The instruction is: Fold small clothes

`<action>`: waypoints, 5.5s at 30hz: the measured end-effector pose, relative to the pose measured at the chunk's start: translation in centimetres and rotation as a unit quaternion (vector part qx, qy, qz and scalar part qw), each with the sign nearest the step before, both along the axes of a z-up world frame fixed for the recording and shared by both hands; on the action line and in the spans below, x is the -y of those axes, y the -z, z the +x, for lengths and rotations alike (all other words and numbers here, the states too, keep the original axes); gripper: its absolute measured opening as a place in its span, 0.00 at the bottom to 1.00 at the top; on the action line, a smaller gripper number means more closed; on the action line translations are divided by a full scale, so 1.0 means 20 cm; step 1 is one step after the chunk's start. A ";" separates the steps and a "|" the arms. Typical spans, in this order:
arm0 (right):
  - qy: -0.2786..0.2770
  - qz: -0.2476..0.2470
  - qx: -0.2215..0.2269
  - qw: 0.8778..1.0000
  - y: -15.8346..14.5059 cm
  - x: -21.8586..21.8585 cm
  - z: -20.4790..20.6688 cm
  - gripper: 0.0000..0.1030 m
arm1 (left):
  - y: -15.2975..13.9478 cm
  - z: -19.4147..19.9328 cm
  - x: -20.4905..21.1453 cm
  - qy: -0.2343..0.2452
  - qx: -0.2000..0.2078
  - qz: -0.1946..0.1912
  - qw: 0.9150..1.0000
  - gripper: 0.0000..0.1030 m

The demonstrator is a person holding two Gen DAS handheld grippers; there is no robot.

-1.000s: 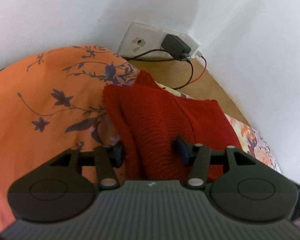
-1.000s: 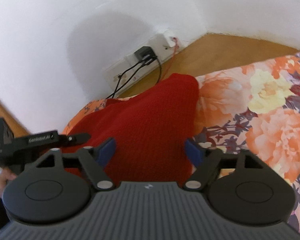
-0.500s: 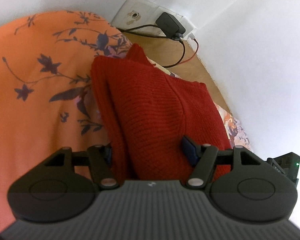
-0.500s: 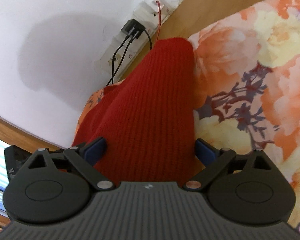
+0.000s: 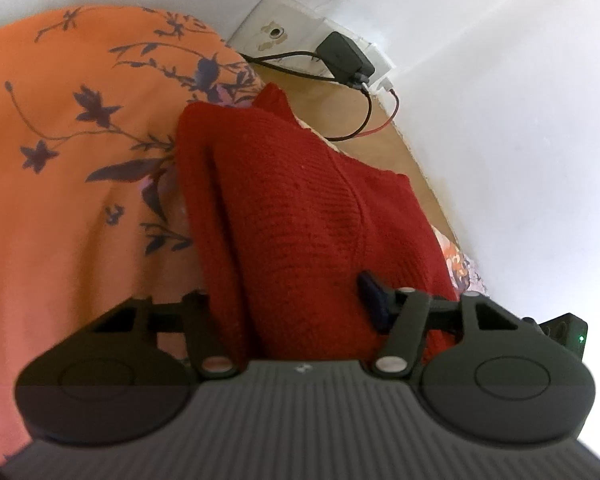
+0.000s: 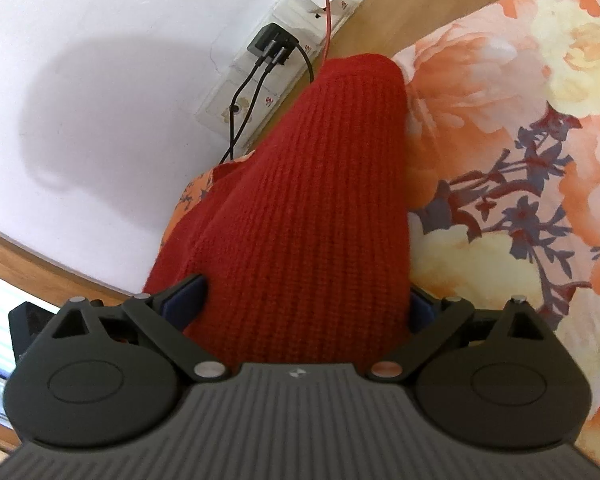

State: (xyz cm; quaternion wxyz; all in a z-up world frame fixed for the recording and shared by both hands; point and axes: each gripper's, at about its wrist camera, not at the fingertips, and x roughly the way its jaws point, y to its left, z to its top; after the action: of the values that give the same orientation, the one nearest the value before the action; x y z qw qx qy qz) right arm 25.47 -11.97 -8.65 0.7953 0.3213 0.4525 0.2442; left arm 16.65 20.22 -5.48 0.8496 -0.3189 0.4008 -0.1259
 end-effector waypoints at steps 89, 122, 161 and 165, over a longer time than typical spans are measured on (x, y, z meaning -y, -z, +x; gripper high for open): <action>0.086 -0.256 0.126 0.955 -0.36 0.29 -1.34 1.00 | -0.20 -0.97 0.88 0.044 0.035 0.297 0.953 0.81; 0.089 -0.256 0.078 0.959 -0.27 0.30 -1.30 1.00 | -0.11 -0.97 0.95 0.054 -0.002 0.318 0.947 0.81; 0.072 -0.256 0.083 0.960 -0.27 0.27 -1.30 1.00 | -0.11 -0.98 0.93 0.045 -0.008 0.317 0.947 0.81; 0.072 -0.257 0.083 0.960 -0.28 0.27 -1.30 1.00 | -0.12 -0.98 0.94 0.046 -0.008 0.317 0.947 0.81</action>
State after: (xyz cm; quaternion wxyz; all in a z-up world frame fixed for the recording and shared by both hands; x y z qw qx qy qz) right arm -0.61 -17.41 -3.13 0.9010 0.1167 0.4084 0.0880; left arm -2.94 1.47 -3.18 0.8969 -0.0150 0.4411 -0.0283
